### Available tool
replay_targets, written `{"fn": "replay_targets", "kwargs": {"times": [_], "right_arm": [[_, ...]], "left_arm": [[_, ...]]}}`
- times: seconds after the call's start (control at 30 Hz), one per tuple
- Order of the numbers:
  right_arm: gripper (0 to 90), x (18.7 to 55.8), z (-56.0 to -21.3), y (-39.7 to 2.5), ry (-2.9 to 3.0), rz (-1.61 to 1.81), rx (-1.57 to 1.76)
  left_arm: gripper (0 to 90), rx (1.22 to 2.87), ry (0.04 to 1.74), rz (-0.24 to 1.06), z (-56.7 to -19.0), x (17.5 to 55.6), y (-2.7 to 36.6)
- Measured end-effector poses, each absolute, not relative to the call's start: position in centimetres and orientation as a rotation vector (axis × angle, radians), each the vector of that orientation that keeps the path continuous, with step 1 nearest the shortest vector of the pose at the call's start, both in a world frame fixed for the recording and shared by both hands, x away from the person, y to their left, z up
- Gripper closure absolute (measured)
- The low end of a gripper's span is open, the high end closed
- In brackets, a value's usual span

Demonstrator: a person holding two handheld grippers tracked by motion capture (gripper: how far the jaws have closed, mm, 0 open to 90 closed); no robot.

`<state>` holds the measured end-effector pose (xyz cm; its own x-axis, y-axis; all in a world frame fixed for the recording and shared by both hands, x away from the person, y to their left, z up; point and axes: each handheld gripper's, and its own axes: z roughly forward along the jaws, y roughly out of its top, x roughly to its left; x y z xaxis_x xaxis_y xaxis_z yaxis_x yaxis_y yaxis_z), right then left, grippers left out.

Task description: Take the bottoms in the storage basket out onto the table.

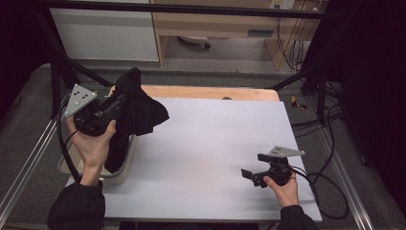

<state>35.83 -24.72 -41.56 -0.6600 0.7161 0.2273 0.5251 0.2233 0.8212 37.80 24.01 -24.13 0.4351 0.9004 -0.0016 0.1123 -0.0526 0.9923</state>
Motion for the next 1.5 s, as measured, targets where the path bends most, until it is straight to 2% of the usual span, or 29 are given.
{"fn": "replay_targets", "kwargs": {"times": [1.5], "right_arm": [[0.6,35.8,-41.5,-24.7,2.286,1.426,1.182]], "left_arm": [[79.1,1.494,0.859,0.798,-24.6,38.7,18.1]]}}
